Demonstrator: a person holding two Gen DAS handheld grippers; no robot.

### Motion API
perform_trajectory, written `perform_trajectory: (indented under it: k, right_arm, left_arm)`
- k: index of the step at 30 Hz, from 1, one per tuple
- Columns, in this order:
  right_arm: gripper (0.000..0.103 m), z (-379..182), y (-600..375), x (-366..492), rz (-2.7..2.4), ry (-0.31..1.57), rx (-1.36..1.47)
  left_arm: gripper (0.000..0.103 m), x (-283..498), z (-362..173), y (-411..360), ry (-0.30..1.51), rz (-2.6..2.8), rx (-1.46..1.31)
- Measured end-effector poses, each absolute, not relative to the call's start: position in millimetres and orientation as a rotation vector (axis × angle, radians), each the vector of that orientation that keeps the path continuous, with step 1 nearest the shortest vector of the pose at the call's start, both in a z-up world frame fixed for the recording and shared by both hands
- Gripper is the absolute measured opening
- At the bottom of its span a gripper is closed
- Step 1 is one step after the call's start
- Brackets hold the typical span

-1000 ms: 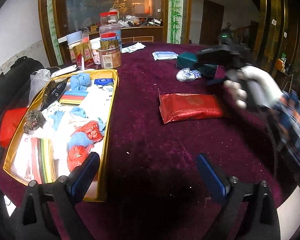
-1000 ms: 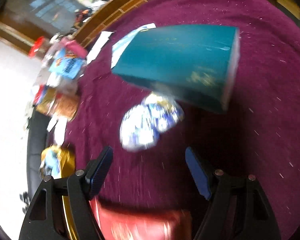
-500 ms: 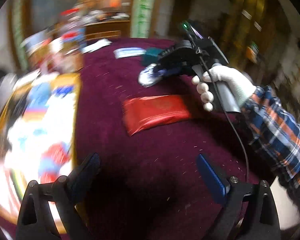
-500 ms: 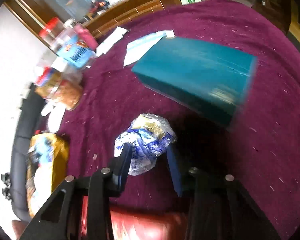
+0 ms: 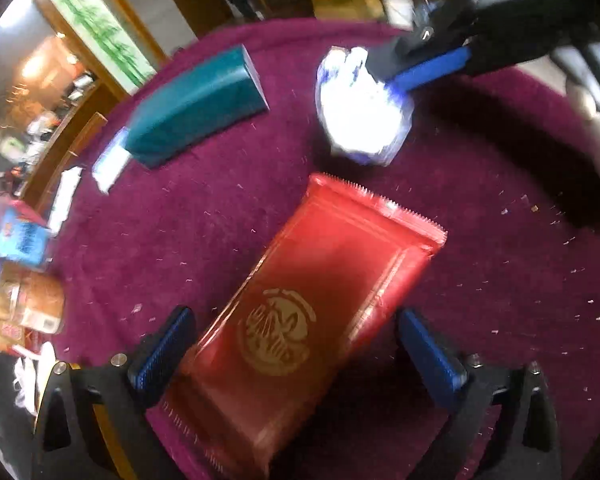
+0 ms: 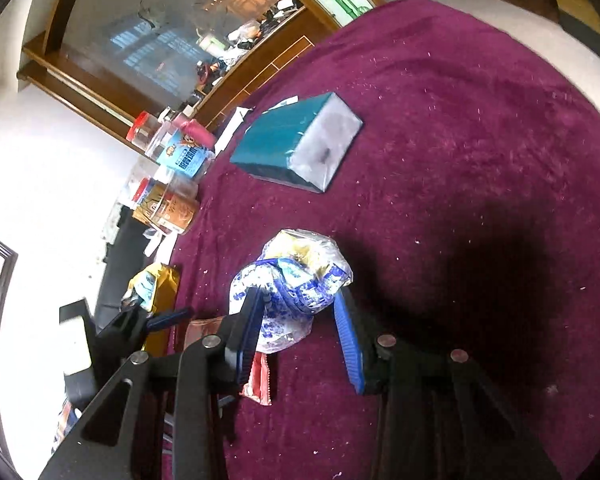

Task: Organize soft objects
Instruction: 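Grasp the red gold-emblem packet with left tool while right tool grasps the blue-white wrapped ball, then lower the red packet into the tray with left tool while right tool drops the wrapped ball there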

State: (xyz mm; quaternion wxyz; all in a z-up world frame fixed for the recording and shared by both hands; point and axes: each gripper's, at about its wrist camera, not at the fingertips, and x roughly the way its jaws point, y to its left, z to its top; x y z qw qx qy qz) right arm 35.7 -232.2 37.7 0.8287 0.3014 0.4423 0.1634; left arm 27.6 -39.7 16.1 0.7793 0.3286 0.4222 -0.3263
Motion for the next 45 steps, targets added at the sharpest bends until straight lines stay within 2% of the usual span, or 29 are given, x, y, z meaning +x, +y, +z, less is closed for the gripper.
perform_trajectory:
  k: [5,10,13,18,21,22,23,24,30,31,32,34,36,39,42,44,45]
  right_arm:
    - [0.036,30.2,-224.9,37.9,0.386,0.947,0.640]
    - [0.036,31.3,-218.1,34.9,0.412,0.934,0.621]
    - [0.036,34.9,-218.2,31.7,0.423,0.916,0.618]
    - [0.036,37.5,-217.7,27.9,0.422,0.900,0.623]
    - [0.036,43.3,-216.2,21.4,0.417,0.893,0.623]
    - [0.036,46.0,-215.2,18.8,0.426,0.890,0.623]
    - [0.036,49.0,-213.3,16.2,0.435,0.887,0.621]
    - [0.036,52.5,-209.8,13.1,0.444,0.884,0.614]
    - [0.036,75.9,-172.3,-0.9,0.491,0.878,0.526]
    - [0.036,80.9,-166.4,-4.1,0.496,0.873,0.510]
    - [0.036,85.2,-161.8,-7.4,0.503,0.867,0.497]
    - [0.036,93.5,-155.1,-15.4,0.513,0.854,0.475]
    - [0.036,100.5,-151.9,-24.0,0.519,0.848,0.463]
    - [0.036,109.5,-153.4,-39.5,0.514,0.843,0.451]
    - [0.036,115.7,-159.7,-51.6,0.493,0.838,0.451]
    - [0.036,118.9,-164.7,-58.2,0.482,0.836,0.453]
    - [0.036,120.8,-167.4,-62.4,0.477,0.833,0.451]
  left_arm:
    - [0.102,47.5,13.5,-37.9,1.040,-0.717,0.561]
    - [0.071,32.4,25.1,-31.0,1.060,-0.682,0.451]
    - [0.066,20.4,32.9,-16.9,1.064,-0.696,0.330]
    - [0.065,-0.9,34.3,4.8,1.061,-0.683,0.223]
    - [0.056,-15.7,43.9,26.1,1.050,-0.698,0.115]
    - [0.046,-16.4,47.0,33.2,1.040,-0.701,0.088]
    - [0.040,-22.0,51.5,39.9,1.026,-0.712,0.057]
    - [0.039,-31.1,58.4,50.6,1.009,-0.720,0.013]
    - [0.039,-65.4,77.0,99.8,0.937,-0.645,-0.081]
    - [0.043,-68.2,75.8,103.1,0.939,-0.631,-0.074]
    - [0.050,-69.3,73.5,102.9,0.942,-0.633,-0.074]
    - [0.088,-74.9,69.8,93.7,0.933,-0.648,-0.064]
    - [0.098,-76.9,67.2,76.3,0.915,-0.673,-0.012]
    - [0.102,-69.2,57.0,39.2,0.901,-0.710,0.136]
    - [0.102,-46.4,26.6,10.7,0.964,-0.643,0.288]
    - [0.099,-39.0,8.6,1.9,1.005,-0.607,0.338]
    - [0.091,-38.7,11.3,5.0,0.985,-0.605,0.294]
